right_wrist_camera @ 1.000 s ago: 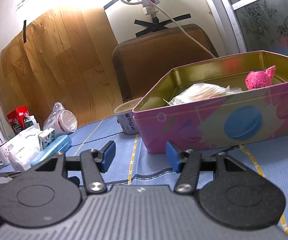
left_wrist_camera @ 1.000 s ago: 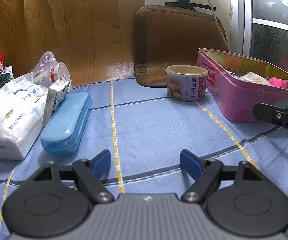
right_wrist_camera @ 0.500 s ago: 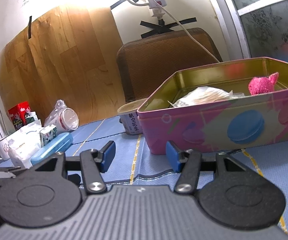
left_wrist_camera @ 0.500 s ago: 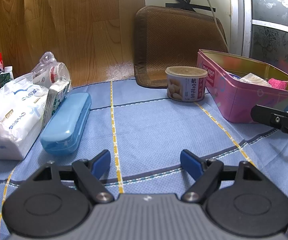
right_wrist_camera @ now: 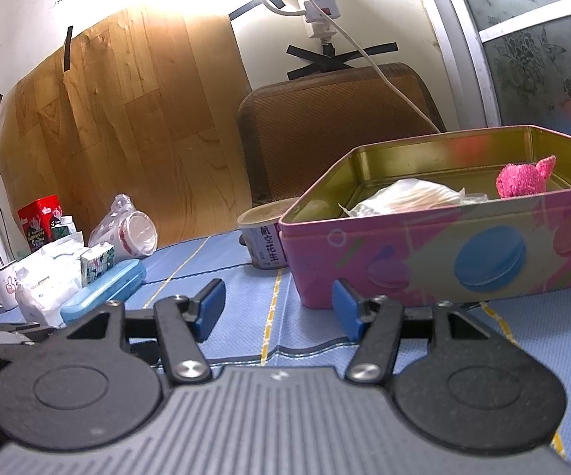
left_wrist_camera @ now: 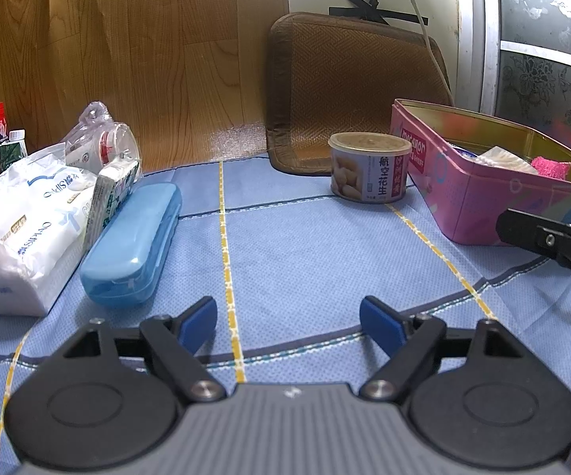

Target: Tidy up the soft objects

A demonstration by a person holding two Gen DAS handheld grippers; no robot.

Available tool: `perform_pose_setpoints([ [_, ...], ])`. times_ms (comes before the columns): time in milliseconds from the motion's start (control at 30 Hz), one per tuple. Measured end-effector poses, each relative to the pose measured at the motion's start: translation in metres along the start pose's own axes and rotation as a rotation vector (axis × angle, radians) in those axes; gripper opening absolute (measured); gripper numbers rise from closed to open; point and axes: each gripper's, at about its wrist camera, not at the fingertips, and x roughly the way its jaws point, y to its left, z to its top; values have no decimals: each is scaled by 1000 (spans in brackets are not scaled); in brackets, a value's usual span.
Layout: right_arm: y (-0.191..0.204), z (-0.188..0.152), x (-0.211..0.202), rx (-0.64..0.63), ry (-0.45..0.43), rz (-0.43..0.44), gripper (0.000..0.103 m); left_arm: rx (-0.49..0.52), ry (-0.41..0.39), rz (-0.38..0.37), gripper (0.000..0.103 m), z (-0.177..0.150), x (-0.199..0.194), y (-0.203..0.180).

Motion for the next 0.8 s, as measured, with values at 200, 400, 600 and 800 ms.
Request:
perform_pose_setpoints([
  [200,2,0,1,-9,11,-2,63,-29,-2,-19,82,1,-2,7],
  [400,23,1,11,-123,68,45,63,-84,-97,75,82,-6,-24,55],
  [600,86,29,53,-211,107,236,63,-308,-208,140,89,-21,-48,118],
  [800,152,59,147,-109,262,395,63,-334,-280,146,89,-23,-51,118],
])
